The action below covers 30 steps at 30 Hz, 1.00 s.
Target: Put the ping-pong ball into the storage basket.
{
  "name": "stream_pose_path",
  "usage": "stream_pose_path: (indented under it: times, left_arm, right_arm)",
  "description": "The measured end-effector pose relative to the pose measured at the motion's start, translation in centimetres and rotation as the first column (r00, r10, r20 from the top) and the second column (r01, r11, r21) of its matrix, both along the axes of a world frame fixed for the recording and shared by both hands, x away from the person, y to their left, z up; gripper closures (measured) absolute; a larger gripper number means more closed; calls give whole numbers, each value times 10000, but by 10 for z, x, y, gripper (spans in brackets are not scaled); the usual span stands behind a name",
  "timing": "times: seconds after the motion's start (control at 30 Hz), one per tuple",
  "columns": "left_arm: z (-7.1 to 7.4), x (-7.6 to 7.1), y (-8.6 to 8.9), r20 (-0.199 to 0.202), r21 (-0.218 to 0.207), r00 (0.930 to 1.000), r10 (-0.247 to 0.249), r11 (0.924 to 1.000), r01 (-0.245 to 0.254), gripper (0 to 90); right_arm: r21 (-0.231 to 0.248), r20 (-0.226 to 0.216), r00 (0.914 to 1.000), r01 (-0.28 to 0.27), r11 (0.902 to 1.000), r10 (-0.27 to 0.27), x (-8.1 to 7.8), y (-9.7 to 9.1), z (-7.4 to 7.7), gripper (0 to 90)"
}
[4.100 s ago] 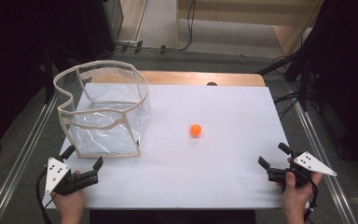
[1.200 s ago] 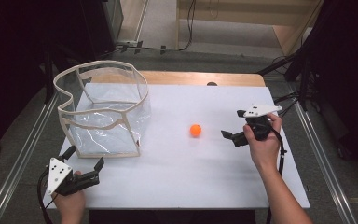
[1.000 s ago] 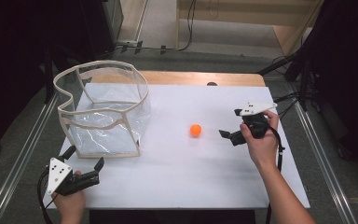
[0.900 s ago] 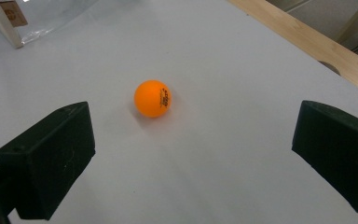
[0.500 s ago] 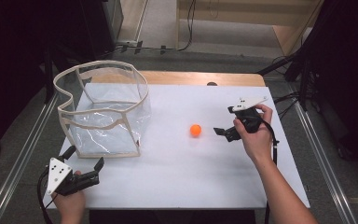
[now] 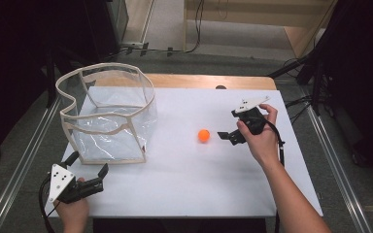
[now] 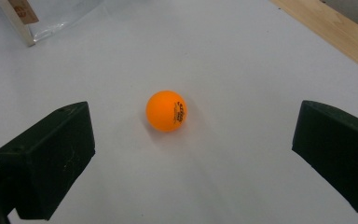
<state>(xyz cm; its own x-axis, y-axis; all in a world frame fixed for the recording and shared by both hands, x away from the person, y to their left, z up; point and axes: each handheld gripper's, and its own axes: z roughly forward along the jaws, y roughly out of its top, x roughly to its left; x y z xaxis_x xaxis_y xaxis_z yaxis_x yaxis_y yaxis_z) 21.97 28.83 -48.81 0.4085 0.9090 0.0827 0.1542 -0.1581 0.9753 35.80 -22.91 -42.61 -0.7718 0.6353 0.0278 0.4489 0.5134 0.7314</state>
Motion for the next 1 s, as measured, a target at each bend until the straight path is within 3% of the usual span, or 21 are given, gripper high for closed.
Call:
stream_pose_path:
  times: [0.5, 0.83, 1.0]
  left_arm:
    - [0, 0, 0, 7, -12, 10000, -1, 10000, 1, 1]
    - [0, 0, 0, 1, -12, 10000, -10, 10000, 10, 1]
    - [0, 0, 0, 12, -51, 10000, -20, 10000, 20, 1]
  right_arm:
    - [-790, -802, 9922, -1017, 9917, 954, 14, 24, -10, 0]
    - [-1377, -1049, 9893, -1154, 9837, 1014, 24, 38, -22, 0]
    - [-1504, -1447, 9822, -1414, 9785, 1197, 29, 45, -29, 0]
